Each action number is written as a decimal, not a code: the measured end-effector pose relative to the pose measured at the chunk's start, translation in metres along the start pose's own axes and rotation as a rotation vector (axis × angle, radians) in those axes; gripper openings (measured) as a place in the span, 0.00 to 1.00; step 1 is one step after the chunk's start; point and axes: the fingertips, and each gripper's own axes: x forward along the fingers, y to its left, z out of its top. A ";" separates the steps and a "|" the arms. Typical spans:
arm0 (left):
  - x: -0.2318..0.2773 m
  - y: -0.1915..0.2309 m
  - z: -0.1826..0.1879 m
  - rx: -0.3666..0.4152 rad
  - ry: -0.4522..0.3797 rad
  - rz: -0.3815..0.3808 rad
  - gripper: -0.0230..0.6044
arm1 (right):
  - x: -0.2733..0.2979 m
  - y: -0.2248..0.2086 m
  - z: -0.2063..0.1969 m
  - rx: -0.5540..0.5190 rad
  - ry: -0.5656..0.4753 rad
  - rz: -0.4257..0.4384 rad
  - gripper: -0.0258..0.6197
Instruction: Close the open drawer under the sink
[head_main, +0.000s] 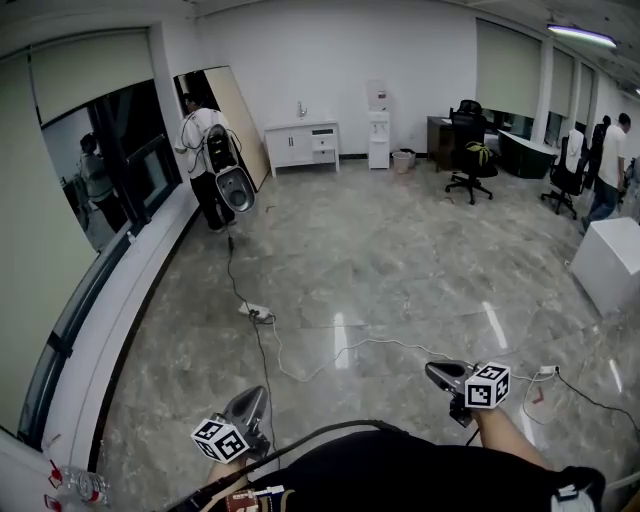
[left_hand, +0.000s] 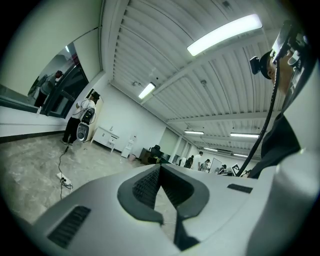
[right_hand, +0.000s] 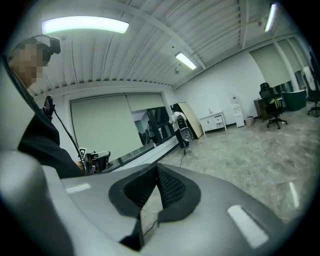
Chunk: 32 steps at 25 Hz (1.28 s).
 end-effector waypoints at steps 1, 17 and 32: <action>0.019 -0.007 0.001 0.002 -0.004 0.000 0.03 | -0.003 -0.018 0.010 -0.003 0.000 0.004 0.04; 0.195 -0.015 -0.009 -0.018 0.026 0.032 0.03 | 0.016 -0.193 0.061 0.065 0.008 0.049 0.04; 0.297 0.183 0.103 0.018 0.030 -0.098 0.03 | 0.207 -0.228 0.177 0.022 -0.069 -0.060 0.04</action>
